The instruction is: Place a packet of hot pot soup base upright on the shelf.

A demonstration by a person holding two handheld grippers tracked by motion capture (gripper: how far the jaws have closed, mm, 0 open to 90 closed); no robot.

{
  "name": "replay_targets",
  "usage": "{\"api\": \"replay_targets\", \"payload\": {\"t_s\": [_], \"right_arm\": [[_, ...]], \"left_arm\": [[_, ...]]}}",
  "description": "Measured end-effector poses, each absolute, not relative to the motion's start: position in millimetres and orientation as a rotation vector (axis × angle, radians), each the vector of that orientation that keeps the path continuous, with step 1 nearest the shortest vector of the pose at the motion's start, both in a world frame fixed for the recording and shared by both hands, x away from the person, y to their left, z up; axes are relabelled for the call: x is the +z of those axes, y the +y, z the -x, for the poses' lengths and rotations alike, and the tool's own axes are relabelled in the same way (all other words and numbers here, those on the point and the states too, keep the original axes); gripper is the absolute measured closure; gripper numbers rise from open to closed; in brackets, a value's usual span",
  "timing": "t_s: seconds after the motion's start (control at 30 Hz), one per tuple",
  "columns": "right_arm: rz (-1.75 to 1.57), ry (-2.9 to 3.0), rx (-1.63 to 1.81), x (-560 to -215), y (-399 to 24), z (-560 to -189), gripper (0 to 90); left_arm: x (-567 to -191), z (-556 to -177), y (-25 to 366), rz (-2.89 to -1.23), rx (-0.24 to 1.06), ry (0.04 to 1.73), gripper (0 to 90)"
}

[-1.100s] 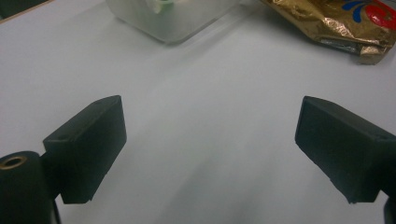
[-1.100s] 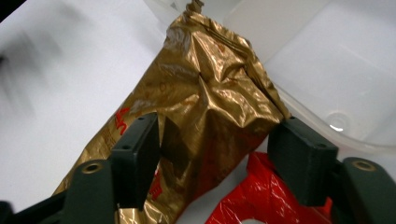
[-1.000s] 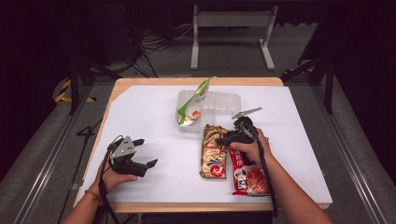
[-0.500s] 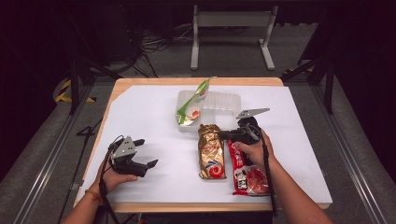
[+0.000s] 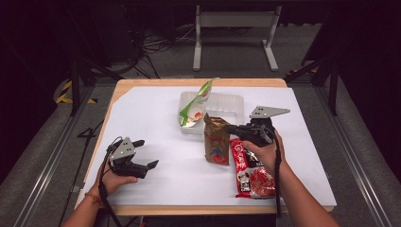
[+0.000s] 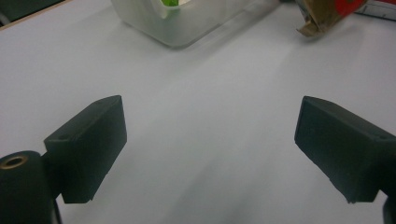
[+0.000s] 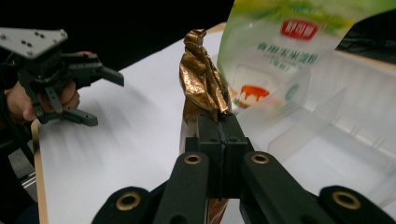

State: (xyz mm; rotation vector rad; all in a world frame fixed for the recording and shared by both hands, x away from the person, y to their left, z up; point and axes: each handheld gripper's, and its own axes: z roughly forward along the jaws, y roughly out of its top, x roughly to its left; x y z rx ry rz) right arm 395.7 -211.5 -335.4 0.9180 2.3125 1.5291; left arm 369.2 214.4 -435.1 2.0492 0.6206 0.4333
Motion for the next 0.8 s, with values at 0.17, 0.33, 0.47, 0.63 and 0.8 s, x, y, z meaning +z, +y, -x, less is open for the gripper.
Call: {"api": "replay_targets", "payload": {"t_s": [0.17, 0.33, 0.47, 0.63, 0.8], "right_arm": [[-0.904, 2.221, 1.582, -319.1, -217.0, -393.0, 90.0], [-0.955, 2.083, 1.606, -307.6, -219.7, -397.1, 90.0], [-1.020, 2.005, 1.616, -305.1, -221.3, -407.7, 90.0], [-1.069, 1.926, 1.587, -304.2, -218.0, -417.3, 90.0], [-1.112, 1.871, 1.562, -303.9, -211.3, -425.1, 90.0]], "left_arm": [[-434.9, -369.3, 215.1, -2.045, 0.436, 0.624, 10.1], [-434.5, -369.0, 215.4, -2.041, 0.438, 0.623, 10.1], [-434.0, -368.7, 216.1, -2.033, 0.440, 0.626, 10.1], [-433.6, -369.0, 217.2, -2.029, 0.441, 0.627, 10.0], [-433.3, -368.4, 216.7, -2.029, 0.443, 0.623, 10.0]]}}
